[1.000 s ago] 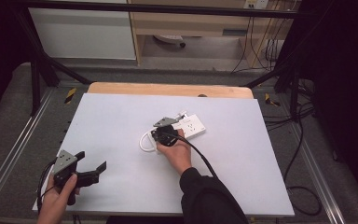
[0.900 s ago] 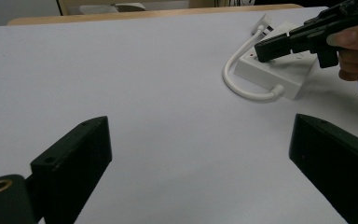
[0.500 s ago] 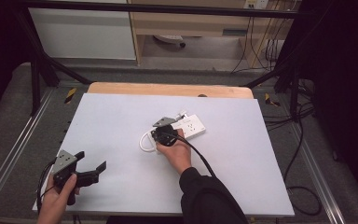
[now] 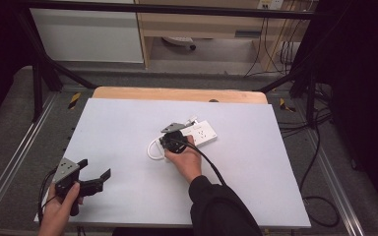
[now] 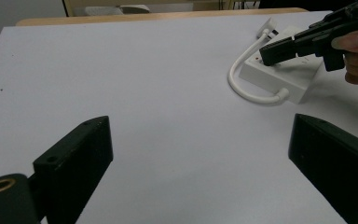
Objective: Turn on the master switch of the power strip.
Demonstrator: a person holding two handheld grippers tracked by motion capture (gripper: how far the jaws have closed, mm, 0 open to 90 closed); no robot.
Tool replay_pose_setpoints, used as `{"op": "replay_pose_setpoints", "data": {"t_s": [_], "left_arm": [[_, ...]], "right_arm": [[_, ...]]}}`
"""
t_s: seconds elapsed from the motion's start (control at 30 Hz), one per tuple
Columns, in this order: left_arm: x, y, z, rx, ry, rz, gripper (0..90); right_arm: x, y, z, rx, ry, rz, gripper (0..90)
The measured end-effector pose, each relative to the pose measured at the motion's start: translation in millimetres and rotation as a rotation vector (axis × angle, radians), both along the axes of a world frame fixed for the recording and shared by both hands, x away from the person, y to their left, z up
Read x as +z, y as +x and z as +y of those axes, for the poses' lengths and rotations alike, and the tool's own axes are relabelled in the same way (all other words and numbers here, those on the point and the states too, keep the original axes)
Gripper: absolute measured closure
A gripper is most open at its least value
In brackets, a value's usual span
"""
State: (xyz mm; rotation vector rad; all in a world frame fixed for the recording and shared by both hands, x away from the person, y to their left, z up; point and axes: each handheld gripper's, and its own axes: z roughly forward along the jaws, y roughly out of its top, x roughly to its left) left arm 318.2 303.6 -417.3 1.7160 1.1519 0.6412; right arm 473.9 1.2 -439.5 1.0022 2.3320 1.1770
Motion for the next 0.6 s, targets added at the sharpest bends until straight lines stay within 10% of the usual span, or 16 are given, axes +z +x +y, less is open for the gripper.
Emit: {"op": "replay_pose_setpoints", "data": {"t_s": [0.6], "left_arm": [[-0.6,0.1,-0.5,-0.003,0.002,0.008,6.4]], "right_arm": [[17.1,-2.7,-8.2,-0.032,0.06,-0.02,70.1]]}}
